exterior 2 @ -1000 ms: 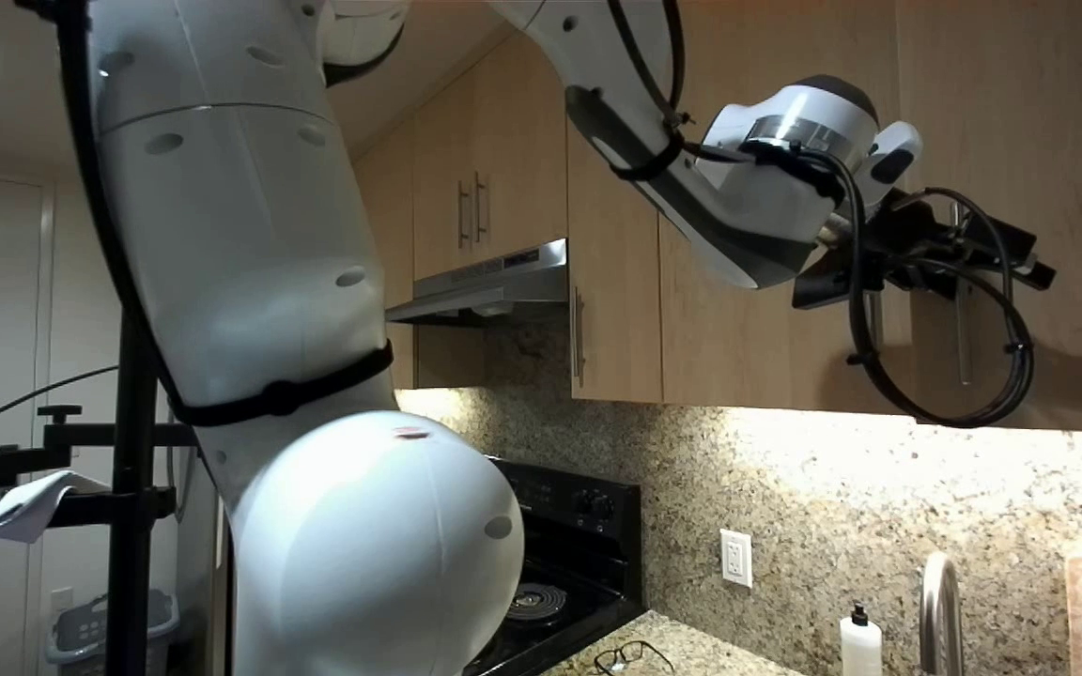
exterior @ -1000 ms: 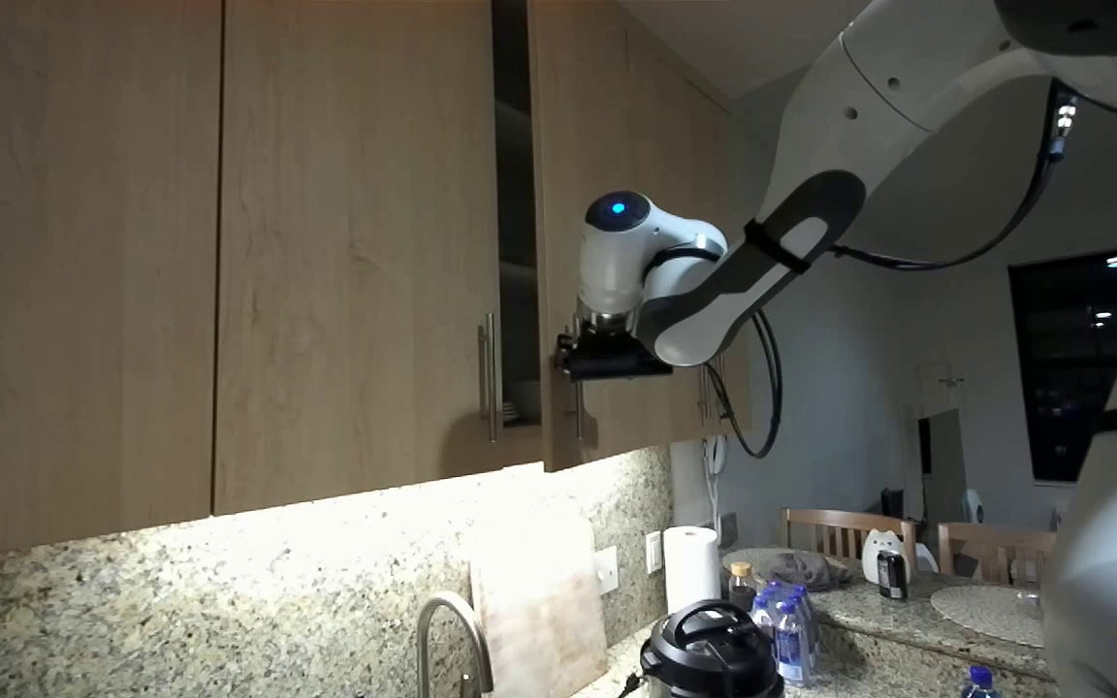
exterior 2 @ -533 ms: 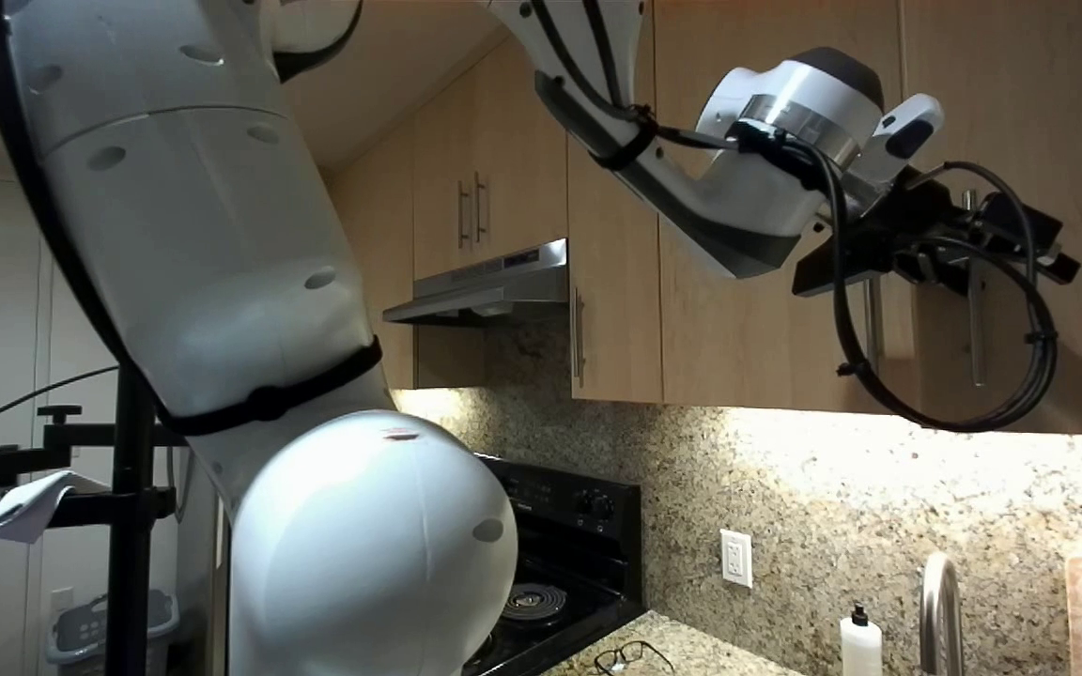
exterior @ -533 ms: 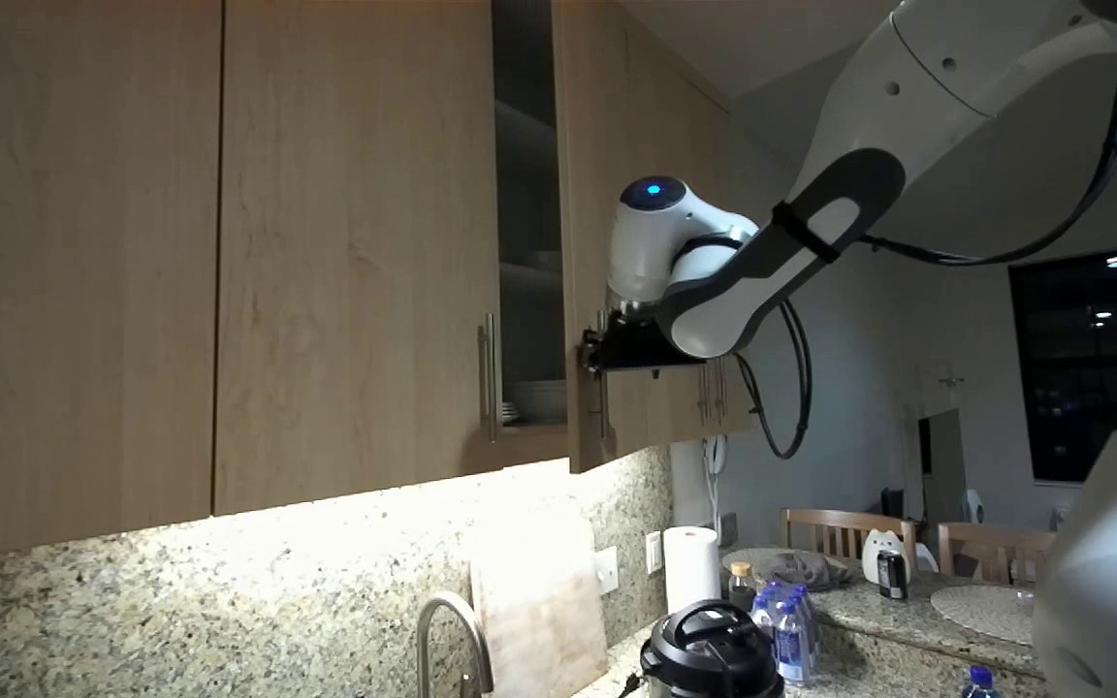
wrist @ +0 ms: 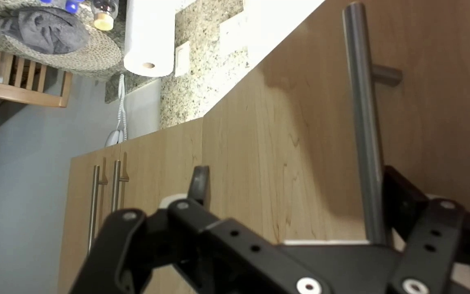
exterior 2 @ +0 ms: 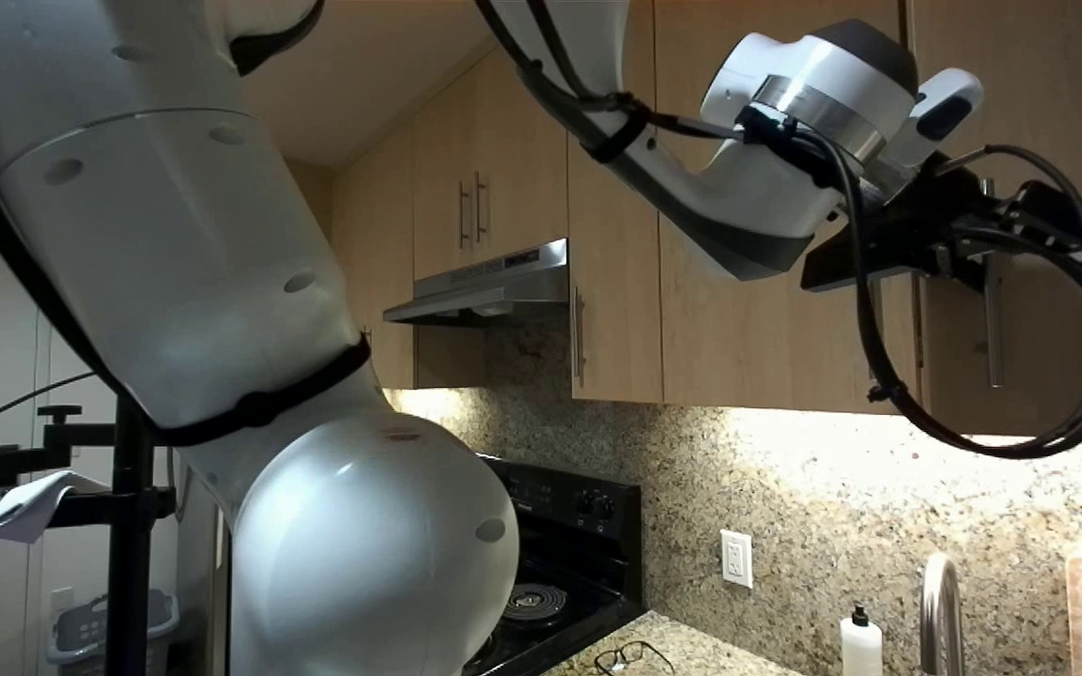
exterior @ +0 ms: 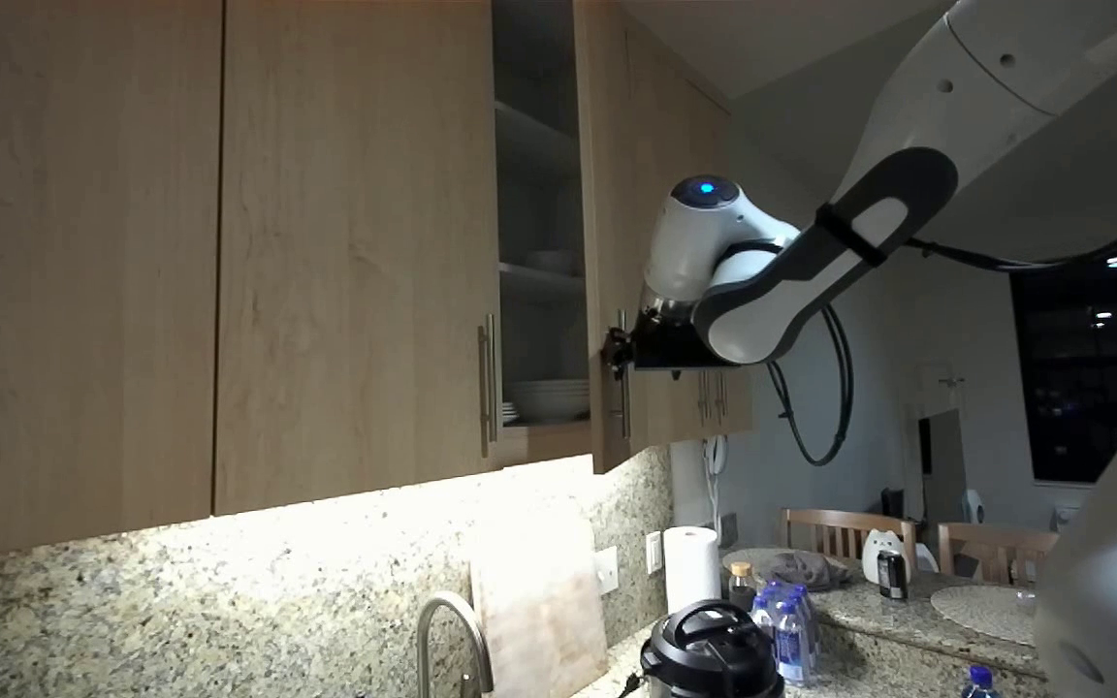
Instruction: Open the right cabinet door
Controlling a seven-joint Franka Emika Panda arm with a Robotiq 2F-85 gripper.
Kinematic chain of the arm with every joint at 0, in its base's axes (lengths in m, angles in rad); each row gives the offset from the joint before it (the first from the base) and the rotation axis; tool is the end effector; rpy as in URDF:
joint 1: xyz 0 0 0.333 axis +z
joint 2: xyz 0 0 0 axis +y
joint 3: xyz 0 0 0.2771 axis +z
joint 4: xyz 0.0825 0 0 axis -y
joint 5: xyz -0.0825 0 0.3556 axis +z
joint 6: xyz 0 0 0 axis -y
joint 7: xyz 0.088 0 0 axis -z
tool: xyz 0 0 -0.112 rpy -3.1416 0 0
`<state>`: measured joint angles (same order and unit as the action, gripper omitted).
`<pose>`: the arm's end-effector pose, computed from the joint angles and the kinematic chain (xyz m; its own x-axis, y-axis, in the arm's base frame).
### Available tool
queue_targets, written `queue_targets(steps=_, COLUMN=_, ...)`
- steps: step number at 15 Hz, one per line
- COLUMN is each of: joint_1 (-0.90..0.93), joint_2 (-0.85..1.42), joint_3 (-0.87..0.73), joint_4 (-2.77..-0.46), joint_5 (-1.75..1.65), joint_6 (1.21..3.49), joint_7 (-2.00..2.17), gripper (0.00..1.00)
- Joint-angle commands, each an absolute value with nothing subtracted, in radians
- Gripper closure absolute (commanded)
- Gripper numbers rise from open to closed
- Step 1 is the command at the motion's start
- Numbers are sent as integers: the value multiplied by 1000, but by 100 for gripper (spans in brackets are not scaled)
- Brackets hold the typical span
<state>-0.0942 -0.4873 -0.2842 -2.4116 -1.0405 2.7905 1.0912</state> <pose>0.4209 -0.1405 0.5406 0.4105 -0.3475 0.8431 -0.6002 -0.7990 -0.0371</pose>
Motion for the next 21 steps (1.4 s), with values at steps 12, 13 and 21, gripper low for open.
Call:
queue_targets(steps=12, joint_1=-52, joint_2=-610, joint_3=-545, joint_4=-2473, joint_5=-1000, joint_6=2764, joint_7=849, gripper=0)
queue_targets(steps=13, joint_1=-158, joint_2=-594, joint_3=-468, joint_4=-2491, joint_5=-881, joint_6=2817, joint_7=755, gripper=0)
queue_targets(steps=21, joint_1=-309, joint_2=-595, joint_3=-400, joint_4=-2532, joint_5=-367, joint_6=2872, joint_7=232, gripper=0)
